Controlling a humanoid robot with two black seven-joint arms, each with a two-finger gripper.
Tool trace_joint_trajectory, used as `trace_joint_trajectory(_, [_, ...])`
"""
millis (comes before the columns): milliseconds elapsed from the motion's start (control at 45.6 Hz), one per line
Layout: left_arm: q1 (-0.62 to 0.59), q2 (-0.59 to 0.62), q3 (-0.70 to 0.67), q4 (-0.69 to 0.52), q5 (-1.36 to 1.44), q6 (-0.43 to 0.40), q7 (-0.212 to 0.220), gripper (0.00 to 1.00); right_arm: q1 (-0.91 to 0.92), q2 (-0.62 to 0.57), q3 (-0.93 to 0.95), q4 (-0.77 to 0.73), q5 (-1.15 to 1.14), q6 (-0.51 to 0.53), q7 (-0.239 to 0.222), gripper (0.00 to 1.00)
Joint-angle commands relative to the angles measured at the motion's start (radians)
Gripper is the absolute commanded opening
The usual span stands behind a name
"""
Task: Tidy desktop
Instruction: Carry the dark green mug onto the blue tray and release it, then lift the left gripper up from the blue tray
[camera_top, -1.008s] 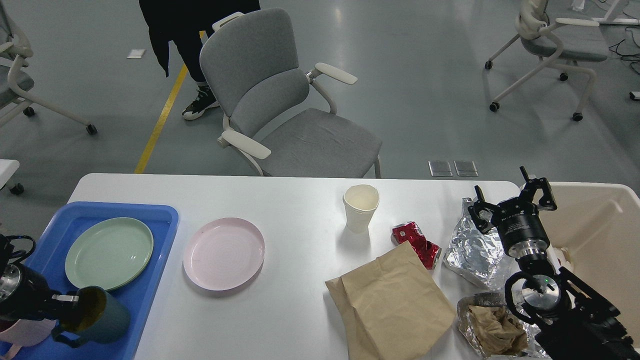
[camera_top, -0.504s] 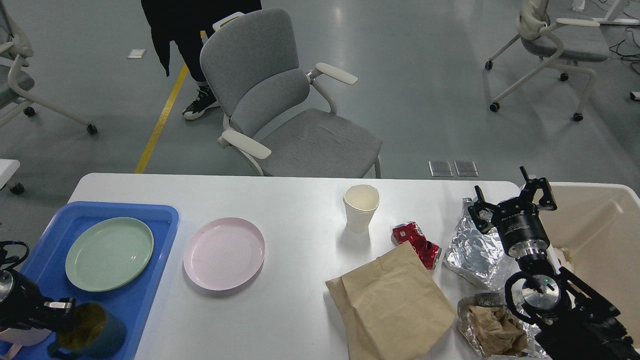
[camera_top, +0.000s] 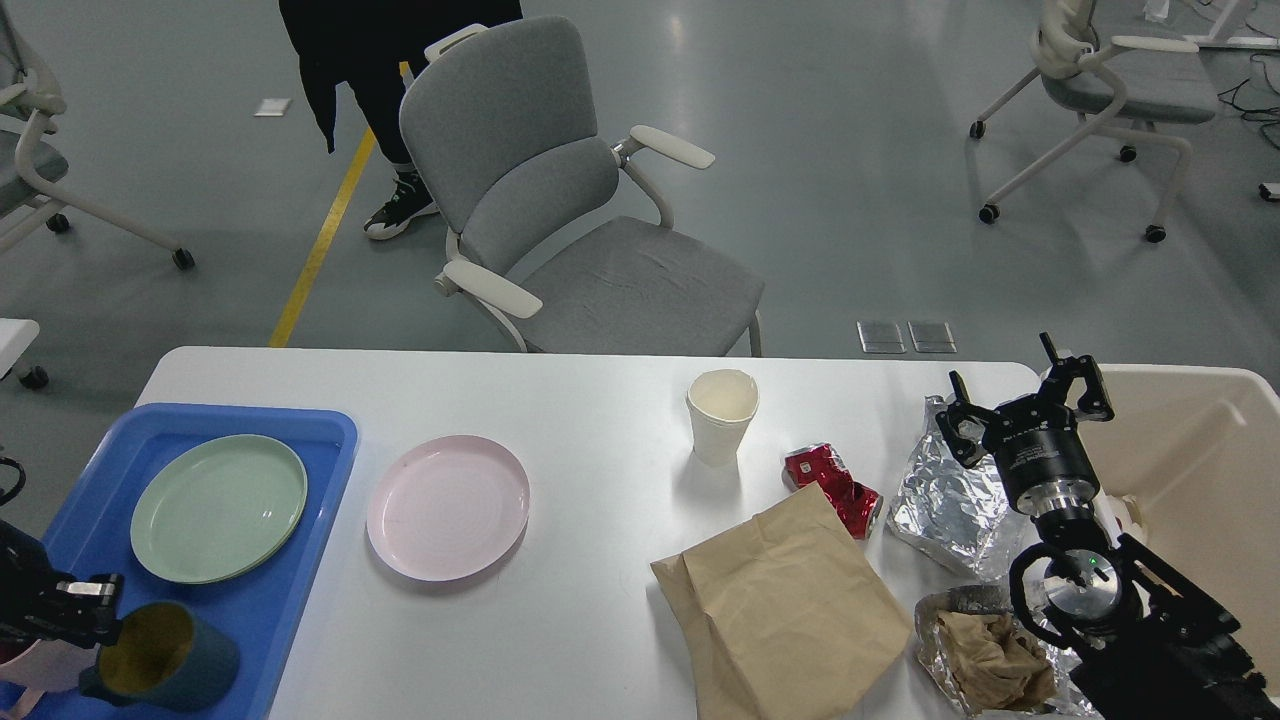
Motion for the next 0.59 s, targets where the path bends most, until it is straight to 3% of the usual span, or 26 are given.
trace_joint_trajectory(0, [-0.112,-0.002,0.081,-0.002,-0.068,-0.089,0.001,0.86,0.0,0.0,0.0,0.0,0.0,0.0,0.001,1.0])
trace_joint_trajectory(197, [-0.296,-0.051,0.211,-0.002,-0.185,-0.264,0.002,0.95,0.0,0.0,0.0,0.0,0.0,0.0,0.001,1.0])
trace_joint_trajectory(460, [-0.552,-0.145,0.283,-0.054,-0.217,-0.431,-0.004,0.95,0.0,0.0,0.0,0.0,0.0,0.0,0.001,1.0])
trace_joint_trajectory(570, [-0.7,-0.237,0.348,-0.143,-0.307,-0.445,0.002,0.95,0.0,0.0,0.0,0.0,0.0,0.0,0.001,1.0])
